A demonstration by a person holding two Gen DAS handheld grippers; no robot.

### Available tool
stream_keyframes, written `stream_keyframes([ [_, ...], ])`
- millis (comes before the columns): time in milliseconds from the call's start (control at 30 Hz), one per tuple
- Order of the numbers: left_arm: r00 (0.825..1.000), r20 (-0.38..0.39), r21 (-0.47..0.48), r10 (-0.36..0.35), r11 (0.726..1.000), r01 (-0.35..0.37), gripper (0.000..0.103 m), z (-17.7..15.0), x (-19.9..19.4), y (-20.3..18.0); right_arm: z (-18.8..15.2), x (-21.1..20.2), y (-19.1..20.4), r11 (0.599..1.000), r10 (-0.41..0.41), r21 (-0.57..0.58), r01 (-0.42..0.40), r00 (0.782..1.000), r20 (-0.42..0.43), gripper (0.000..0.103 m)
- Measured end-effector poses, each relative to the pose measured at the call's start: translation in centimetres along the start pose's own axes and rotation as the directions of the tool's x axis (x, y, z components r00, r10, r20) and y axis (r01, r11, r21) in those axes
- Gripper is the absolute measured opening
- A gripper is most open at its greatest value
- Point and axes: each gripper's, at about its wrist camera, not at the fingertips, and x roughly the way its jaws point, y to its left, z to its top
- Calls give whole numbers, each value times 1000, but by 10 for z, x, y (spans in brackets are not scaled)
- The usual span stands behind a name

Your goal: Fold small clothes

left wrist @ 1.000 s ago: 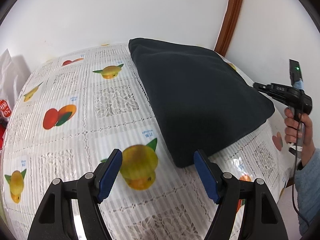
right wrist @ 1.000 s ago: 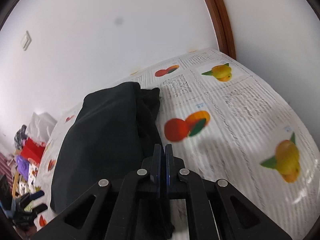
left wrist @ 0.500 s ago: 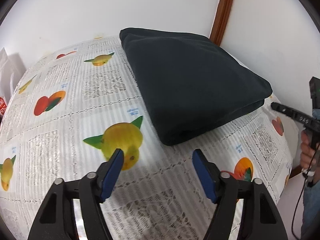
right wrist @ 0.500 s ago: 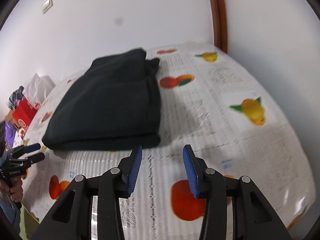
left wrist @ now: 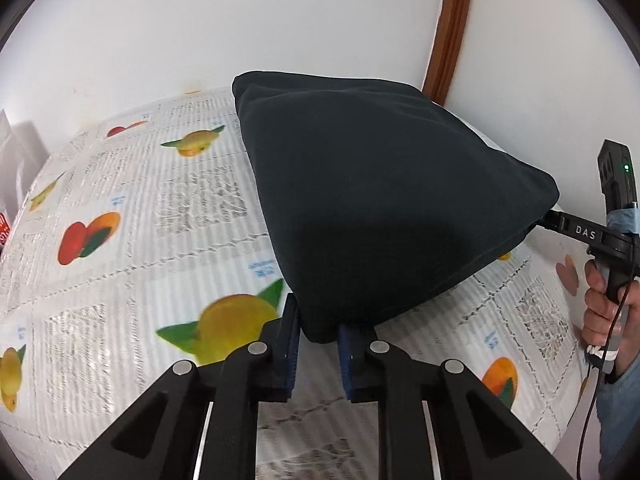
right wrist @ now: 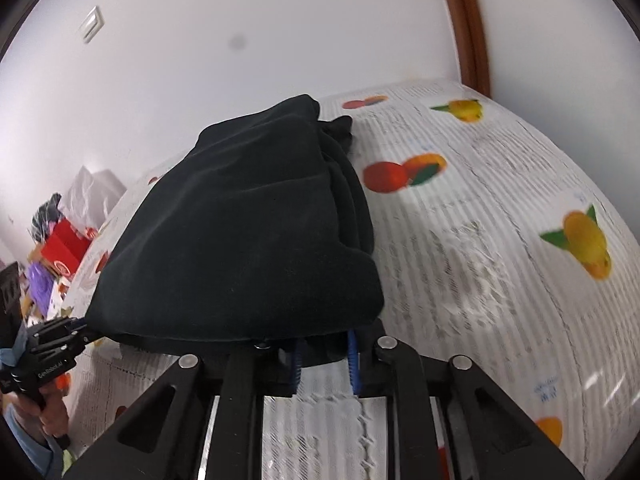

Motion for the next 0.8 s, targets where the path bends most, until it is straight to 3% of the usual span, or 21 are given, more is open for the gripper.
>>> stream_keyframes([
  [267, 998, -6, -59, 66, 996, -67, 16, -1, -10, 51, 22, 37, 48, 995, 68, -66, -70, 997, -35, 17],
  [367, 998, -28, -93, 57, 994, -60, 17, -1, -9, 66, 26, 44, 61, 992, 76, -98, -80, 996, -53, 21],
  [533, 999, -30, -92, 45, 995, -47, 21, -3, -9, 69, 19, 17, 67, 990, 52, -132, -56, 998, -37, 25],
  [600, 998, -29, -88, 57, 994, -59, 28, -3, -8, 68, 18, -3, 71, 983, 51, -177, -52, 999, -11, 31],
  [667, 997, -33, -100, 68, 992, -71, 37, -1, -4, 71, 23, -15, 77, 979, 43, -198, -38, 999, 19, 46],
  [800, 996, -40, -125, 77, 989, -81, 47, -1, -2, 78, 50, -12, 90, 978, 53, -205, -38, 996, 68, 47],
])
